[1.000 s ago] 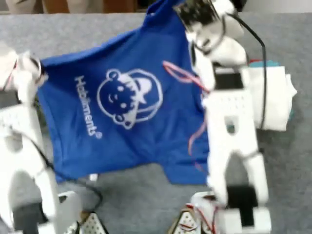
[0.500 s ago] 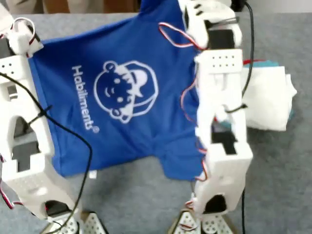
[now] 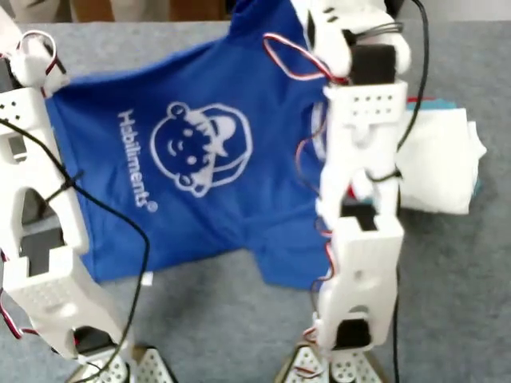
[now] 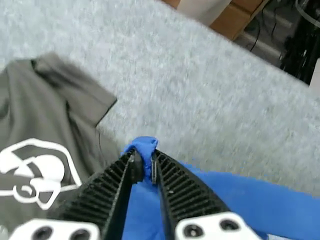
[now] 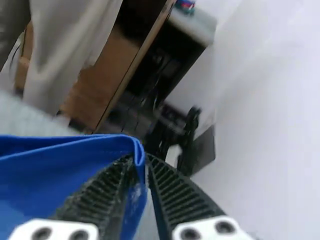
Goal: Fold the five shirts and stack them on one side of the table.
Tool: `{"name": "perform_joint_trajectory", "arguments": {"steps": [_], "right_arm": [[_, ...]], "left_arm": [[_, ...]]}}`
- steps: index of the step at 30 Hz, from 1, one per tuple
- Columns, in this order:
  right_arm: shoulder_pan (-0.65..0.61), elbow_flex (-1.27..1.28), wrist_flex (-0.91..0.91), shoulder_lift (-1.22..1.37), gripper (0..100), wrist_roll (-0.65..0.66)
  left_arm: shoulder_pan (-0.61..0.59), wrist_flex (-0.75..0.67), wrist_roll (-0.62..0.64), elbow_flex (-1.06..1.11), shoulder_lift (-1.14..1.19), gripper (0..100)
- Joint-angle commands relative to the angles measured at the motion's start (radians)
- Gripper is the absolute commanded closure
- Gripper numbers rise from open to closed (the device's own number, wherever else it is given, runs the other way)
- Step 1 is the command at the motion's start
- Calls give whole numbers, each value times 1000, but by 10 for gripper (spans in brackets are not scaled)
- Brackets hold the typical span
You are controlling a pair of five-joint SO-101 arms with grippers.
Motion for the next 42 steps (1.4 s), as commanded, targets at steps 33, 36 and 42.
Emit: {"name": "perform_joint_trajectory", "arguments": {"steps": [33,36,42], "right_arm": [[84,1767,167,-1162,997,293],[77,1913,176,-1279,997,284],[76,2095,272,-1503,997,279]], "left_arm": [[58,55,-40,870,-432,982],[57,18,-57,1002,-544,982],[49,-32,-97,1215,-719,982]]}}
